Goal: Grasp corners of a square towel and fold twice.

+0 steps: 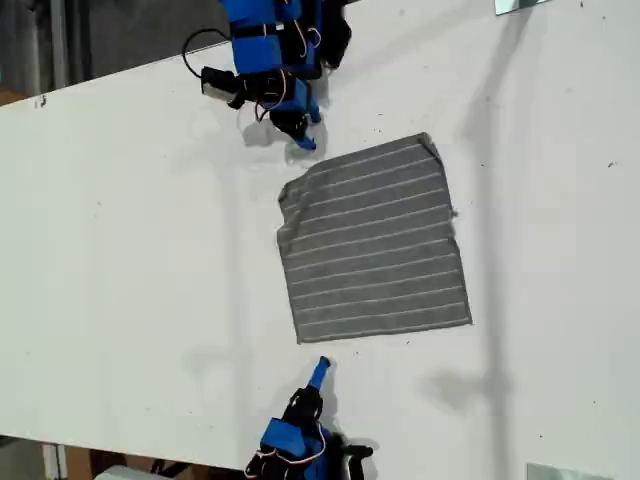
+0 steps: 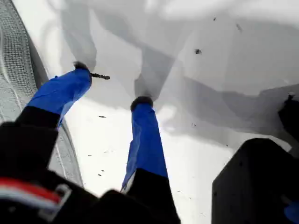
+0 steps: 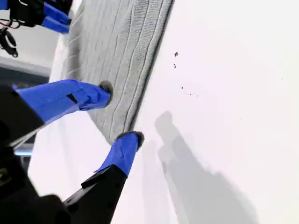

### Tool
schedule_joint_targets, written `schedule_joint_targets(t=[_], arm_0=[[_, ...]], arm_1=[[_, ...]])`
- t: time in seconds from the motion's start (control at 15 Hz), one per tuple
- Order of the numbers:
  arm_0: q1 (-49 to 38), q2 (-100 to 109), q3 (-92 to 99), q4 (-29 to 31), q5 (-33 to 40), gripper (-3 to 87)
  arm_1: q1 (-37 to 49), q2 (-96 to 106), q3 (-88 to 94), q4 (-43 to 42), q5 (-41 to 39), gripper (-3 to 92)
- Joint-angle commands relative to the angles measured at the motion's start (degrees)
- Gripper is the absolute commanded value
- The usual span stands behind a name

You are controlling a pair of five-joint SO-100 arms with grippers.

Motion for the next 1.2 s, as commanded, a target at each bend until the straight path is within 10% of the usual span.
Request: schedule_joint_targets(t=[0.0,0.47,0.67,0.8,1.13], arm_0=[[-30.5,0.4,-1.8,0.1,-17.6,18.5],[-28.4,0.6,-1.0,-2.4,-21.0,19.2],[-29.4,-9.1,-1.9,-10.2,-18.6,21.3],[-29.4,-4.1,-1.0,-7.1,-18.5,20.5],[-29.5,0.3,-0.2,-4.3,-18.0,20.1]], arm_1=[[1.7,54.1,8.1,11.3,-18.0,34.1],[-2.0,45.7,5.4,5.5,-19.5,34.3],[-16.4,-21.7,-45.4,22.0,-13.9,36.9],[-25.8,-32.7,-60.5,31.0,-7.4,36.8],[-45.7,-54.3,-69.4,17.4,6.2,36.4]])
